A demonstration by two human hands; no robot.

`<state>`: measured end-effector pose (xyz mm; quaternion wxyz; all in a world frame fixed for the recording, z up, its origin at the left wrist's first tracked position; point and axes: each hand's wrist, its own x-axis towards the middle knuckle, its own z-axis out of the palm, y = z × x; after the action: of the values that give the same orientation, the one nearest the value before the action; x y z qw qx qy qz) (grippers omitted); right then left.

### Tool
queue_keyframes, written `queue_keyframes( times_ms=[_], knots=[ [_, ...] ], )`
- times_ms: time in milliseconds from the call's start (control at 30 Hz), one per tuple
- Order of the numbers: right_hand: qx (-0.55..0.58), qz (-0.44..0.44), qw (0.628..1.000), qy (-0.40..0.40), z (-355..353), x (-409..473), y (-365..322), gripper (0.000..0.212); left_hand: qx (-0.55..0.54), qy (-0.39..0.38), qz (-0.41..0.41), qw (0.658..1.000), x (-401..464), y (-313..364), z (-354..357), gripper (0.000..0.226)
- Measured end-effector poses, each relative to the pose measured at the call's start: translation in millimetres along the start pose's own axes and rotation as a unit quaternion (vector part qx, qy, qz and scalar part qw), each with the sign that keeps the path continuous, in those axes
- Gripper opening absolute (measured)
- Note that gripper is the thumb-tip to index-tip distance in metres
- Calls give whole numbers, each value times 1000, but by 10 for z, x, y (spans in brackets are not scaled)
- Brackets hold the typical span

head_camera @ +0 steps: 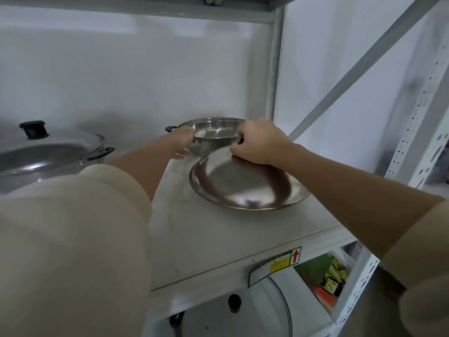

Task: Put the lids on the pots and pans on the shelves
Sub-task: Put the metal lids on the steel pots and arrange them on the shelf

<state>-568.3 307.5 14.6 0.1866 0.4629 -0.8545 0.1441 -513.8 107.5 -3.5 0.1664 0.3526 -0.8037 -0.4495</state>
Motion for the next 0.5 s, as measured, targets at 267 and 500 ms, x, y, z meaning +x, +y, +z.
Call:
queue_keyframes(
  times_ms=[267,500],
  knots=[
    [30,27,991,126,-430,115,131,29,15,63,35,997,127,-12,8,33],
    [13,8,983,181,-345,536,-112,27,-81,37,-30,996,87,-193,-335,13]
  ],
)
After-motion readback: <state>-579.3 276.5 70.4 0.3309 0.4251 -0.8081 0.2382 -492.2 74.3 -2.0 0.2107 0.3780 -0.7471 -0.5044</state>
